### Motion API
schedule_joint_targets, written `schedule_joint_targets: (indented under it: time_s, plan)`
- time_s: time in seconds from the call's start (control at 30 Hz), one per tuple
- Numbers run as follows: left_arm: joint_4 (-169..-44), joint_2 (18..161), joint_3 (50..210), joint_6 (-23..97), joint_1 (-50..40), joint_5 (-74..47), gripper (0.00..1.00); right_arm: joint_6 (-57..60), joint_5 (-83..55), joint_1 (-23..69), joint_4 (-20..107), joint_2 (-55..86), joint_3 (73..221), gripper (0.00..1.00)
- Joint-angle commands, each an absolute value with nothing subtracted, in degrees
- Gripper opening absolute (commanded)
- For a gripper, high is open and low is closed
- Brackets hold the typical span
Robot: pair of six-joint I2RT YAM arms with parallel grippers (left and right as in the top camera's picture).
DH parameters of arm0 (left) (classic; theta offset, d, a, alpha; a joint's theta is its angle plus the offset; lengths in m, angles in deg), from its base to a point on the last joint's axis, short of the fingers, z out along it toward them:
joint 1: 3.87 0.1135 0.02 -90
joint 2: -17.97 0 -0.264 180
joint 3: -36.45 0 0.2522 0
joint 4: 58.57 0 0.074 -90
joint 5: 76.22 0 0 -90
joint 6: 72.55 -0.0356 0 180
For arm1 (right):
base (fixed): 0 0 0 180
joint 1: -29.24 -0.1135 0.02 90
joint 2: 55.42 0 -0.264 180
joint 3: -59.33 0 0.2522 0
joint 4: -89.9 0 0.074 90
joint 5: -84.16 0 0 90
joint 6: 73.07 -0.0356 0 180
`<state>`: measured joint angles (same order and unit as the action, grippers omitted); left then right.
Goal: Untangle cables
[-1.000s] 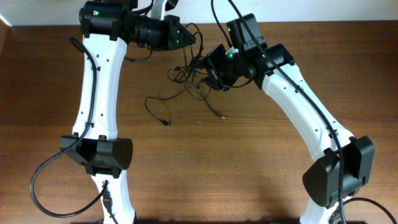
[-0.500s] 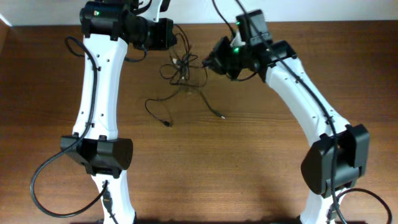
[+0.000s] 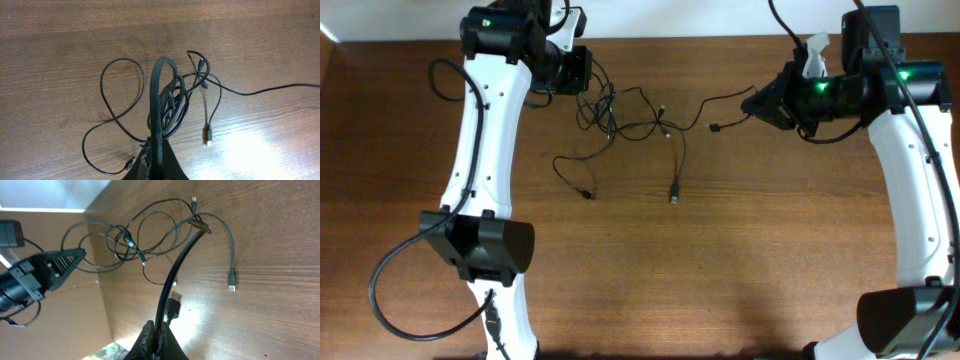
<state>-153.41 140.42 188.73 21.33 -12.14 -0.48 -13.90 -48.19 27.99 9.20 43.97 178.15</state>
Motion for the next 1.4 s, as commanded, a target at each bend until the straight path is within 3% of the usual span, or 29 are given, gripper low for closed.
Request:
schedule_joint_targets:
  time_s: [0.0, 0.27, 0.87, 0.97, 1.1, 1.2, 1.37]
  plan:
    - [-153.5, 139.2, 188.6, 20.4, -11.9, 0.2, 0.00, -8.8, -46.0, 28.0, 7.2, 43.5, 178.4, 0.04]
    - [-154.2, 139.2, 188.2, 20.4, -12.0, 0.1, 0.00, -8.3, -34.3, 22.1, 5.8, 43.7, 178.4, 0.04]
    - [-155.5, 139.7, 185.2, 22.2, -13.3, 0.2, 0.00, -8.3, -31.8, 22.0, 6.1, 45.4, 174.2, 0.04]
    - [-155.3, 139.9, 185.1, 22.2, -13.3, 0.6, 0.00, -8.3, -26.1, 22.0, 3.6, 45.5, 174.2, 0.04]
    - [-154.4, 139.9, 185.1, 26.3, -12.5, 13.5, 0.02, -8.4, -18.5, 22.0, -0.4, 45.5, 174.1, 0.04]
    - [-150.5, 139.9, 185.2, 27.0, -11.6, 15.1, 0.00, -9.2, -15.6, 22.0, -1.5, 45.5, 171.5, 0.04]
    - [-149.9, 136.3, 200.0, 20.6, -11.6, -3.3, 0.00, -10.5, -15.7, 22.0, 1.3, 45.5, 161.4, 0.04]
